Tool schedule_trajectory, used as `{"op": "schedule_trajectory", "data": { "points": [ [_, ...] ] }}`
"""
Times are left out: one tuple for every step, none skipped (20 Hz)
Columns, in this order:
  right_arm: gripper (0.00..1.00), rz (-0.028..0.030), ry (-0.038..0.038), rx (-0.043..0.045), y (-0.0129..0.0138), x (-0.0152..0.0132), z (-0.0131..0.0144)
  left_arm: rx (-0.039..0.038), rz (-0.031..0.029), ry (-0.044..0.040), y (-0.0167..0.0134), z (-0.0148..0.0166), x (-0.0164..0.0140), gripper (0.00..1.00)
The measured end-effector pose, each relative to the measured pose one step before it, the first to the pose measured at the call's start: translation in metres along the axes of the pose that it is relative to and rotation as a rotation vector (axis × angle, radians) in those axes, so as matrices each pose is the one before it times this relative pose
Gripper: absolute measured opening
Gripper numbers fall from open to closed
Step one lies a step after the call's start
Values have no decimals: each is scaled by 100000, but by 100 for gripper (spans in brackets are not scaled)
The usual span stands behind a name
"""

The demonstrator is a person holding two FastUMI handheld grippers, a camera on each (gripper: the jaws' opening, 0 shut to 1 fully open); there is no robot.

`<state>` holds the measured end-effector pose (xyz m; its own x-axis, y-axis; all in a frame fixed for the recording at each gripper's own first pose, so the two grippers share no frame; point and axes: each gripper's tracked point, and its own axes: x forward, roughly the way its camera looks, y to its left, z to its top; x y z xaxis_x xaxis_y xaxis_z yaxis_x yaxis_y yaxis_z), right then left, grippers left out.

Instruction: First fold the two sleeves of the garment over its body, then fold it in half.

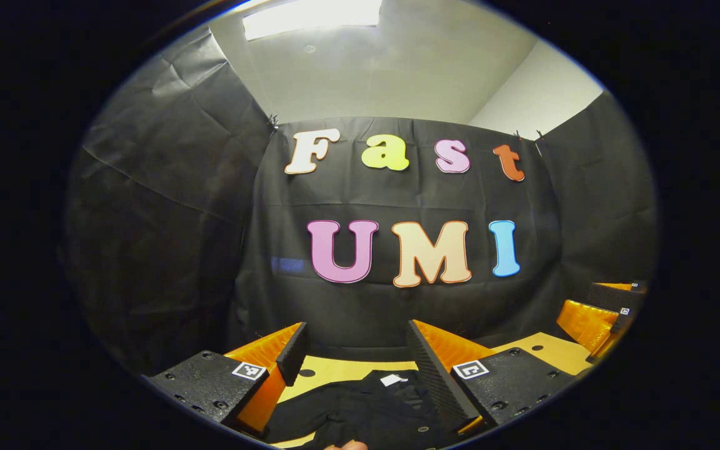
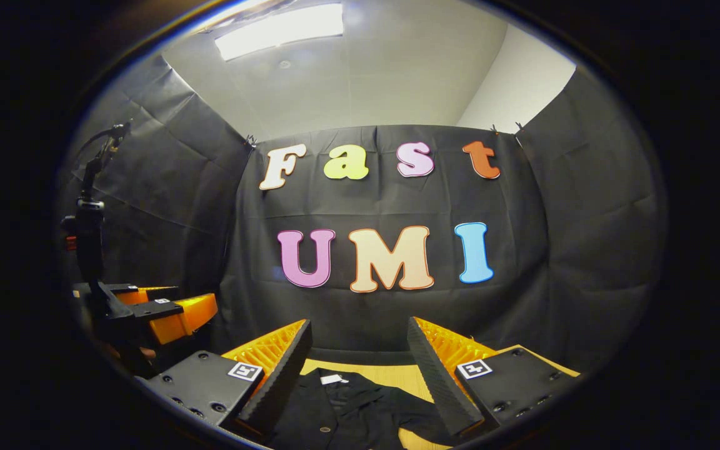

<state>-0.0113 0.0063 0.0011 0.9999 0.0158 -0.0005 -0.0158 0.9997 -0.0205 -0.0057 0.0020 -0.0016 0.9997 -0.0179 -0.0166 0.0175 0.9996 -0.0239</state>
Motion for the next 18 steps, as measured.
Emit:
{"op": "schedule_trajectory", "data": {
  "points": [
    [97, 271, 183, 47, 151, -74, -40, 55, 90, 60, -20, 63, -34, 92],
    [97, 198, -23, 77, 42, -37, 98, 3, 38, -128, 56, 101, -24, 92],
    [97, 14, -98, -147, -12, -27, 16, 75, 109, -187, -25, 114, -37, 92],
    [97, -225, -20, -101, -76, 1, 31, 36, 70, -141, 108, -39, 18, 92],
    [96, 99, 240, 68, 11, -53, -137, 37, 105, -65, -4, 61, -17, 92],
    [97, -71, 396, 204, -22, 25, -98, 9, 152, 6, 76, -32, -79, 92],
    [97, -50, 328, 155, -70, 24, -165, -67, 206, 36, 49, 57, -31, 92],
    [97, -84, 192, 88, 0, 29, -33, -88, 314, 81, 77, -60, -35, 92],
    [97, -133, 225, -15, -135, -74, -59, -48, 207, 18, 64, 85, -76, 92],
    [97, -117, 235, -99, -104, 9, -33, 17, 268, 39, 80, -84, -14, 92],
    [97, -40, 357, -120, -177, 110, -219, 4, 281, 13, 45, 13, -31, 92],
    [97, -195, 380, -183, -151, 96, -118, -88, 203, 15, -30, -31, -49, 92],
    [97, -506, 330, -272, -343, 39, -71, -117, 116, -22, -27, 38, -56, 92],
    [97, -522, 343, -454, -338, 163, -69, 12, 86, 127, -89, -96, 15, 92],
    [97, -724, 45, -587, -428, -38, -123, 119, 207, -37, -24, 57, 14, 92],
    [97, -965, 20, -989, -603, 120, -86, 107, 173, -123, -17, -5, -124, 92],
    [97, -1401, 206, -1221, -854, 68, -188, 86, 175, -81, -73, 103, -25, 92],
    [97, -1584, 264, -1107, -938, 141, -179, 93, 133, -24, -105, -9, -28, 92]
  ]
}}
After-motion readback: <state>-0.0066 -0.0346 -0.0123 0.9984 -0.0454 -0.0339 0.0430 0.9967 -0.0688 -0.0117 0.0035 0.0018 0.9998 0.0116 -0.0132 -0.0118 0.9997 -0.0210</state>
